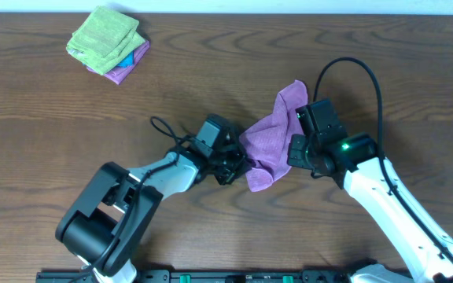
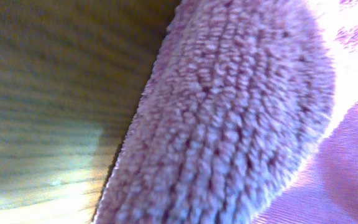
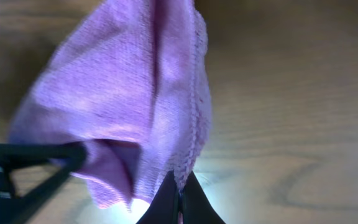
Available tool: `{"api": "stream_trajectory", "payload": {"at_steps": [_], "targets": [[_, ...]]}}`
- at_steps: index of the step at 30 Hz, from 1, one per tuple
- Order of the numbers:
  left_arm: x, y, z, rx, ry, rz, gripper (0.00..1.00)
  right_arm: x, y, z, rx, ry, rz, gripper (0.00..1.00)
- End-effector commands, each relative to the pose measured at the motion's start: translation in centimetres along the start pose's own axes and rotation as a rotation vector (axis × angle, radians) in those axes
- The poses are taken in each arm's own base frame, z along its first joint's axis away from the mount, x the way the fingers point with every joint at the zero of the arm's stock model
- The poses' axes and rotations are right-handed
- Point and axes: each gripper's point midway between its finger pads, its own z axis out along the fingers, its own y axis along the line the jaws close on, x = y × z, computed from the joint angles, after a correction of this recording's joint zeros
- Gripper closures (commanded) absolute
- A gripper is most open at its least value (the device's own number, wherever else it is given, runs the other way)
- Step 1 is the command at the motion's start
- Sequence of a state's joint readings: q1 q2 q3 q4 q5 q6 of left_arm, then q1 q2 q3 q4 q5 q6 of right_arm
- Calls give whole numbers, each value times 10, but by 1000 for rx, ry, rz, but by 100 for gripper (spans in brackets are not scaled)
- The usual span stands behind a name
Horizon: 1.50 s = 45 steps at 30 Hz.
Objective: Fold the cloth
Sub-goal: 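Pull the cloth apart with both grippers to spread it open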
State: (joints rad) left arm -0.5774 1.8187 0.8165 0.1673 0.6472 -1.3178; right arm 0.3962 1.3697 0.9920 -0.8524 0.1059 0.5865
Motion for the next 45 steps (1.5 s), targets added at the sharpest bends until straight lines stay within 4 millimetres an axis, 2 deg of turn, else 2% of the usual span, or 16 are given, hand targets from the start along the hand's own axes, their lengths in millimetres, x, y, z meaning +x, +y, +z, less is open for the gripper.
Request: {"api": "stream_trajectory", "payload": {"at_steps": [1, 5, 8, 12, 20, 23, 27, 30, 33, 38, 45], "targets": [[-2, -17, -17, 69, 57, 98, 94, 0, -16, -3, 84, -15, 50, 98], [-8, -13, -39, 75, 88, 128, 94, 9, -30, -5, 150, 12, 59, 98], [-14, -2, -62, 42, 69, 147, 94, 14, -44, -7, 222, 18, 94, 98], [-17, 2, -85, 29, 40, 178, 94, 16, -48, -8, 242, 24, 89, 99], [-10, -4, -99, 42, 34, 202, 94, 13, -46, -12, 228, 4, 93, 99], [-14, -27, -113, 94, 3, 218, 94, -12, -32, -24, 153, -100, 96, 98], [-41, -91, -155, 196, -164, 313, 94, -74, 0, -58, 25, -341, 41, 98], [-57, -127, -182, 235, -278, 359, 94, -111, 14, -79, -16, -477, 9, 98], [-71, -142, -194, 231, -371, 373, 94, -138, 22, -88, -37, -563, -15, 99], [-88, -146, -202, 212, -466, 363, 94, -171, 20, -85, -28, -632, 4, 99], [-99, -156, -212, 250, -531, 343, 94, -198, 22, -106, -42, -718, 9, 98]]}}
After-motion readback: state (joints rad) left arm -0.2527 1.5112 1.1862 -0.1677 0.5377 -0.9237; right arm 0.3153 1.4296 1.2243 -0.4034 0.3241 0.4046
